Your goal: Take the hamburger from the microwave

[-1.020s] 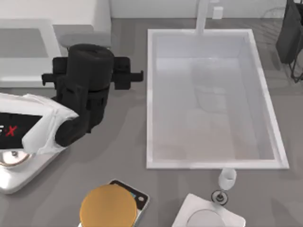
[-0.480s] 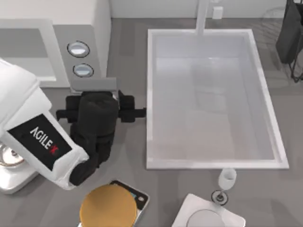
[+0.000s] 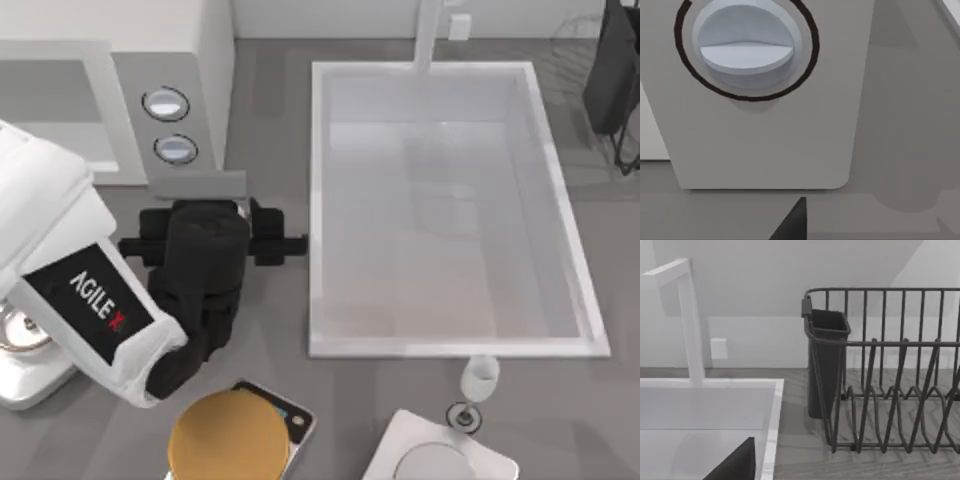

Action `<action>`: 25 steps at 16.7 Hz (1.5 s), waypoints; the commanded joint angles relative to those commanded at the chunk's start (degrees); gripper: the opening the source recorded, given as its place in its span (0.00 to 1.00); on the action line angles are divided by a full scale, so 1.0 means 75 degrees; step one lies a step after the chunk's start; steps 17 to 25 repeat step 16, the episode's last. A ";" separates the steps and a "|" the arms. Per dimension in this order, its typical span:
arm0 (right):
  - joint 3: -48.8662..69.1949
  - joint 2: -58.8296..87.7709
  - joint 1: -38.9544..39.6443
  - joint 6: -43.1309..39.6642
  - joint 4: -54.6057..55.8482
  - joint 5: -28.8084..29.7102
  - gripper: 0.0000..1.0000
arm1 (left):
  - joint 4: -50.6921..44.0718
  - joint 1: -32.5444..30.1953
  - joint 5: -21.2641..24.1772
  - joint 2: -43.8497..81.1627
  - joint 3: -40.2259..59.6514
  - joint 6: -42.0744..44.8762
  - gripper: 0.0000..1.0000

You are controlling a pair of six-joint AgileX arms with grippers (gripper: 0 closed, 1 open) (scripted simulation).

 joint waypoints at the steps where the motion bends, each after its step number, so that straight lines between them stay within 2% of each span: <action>1: 0.0000 0.0000 0.0000 0.0000 0.0000 0.0000 1.00 | 0.0000 0.0000 0.0000 0.0000 0.0000 0.0000 0.30; 10: 0.0000 0.0000 0.0000 0.0000 0.0000 0.0000 1.00 | 0.0000 0.0000 0.0000 0.0000 0.0000 0.0000 0.98; 25: 0.0000 0.0000 0.0000 0.0000 0.0000 0.0000 1.00 | 0.0000 0.0000 0.0000 0.0000 0.0000 0.0000 1.00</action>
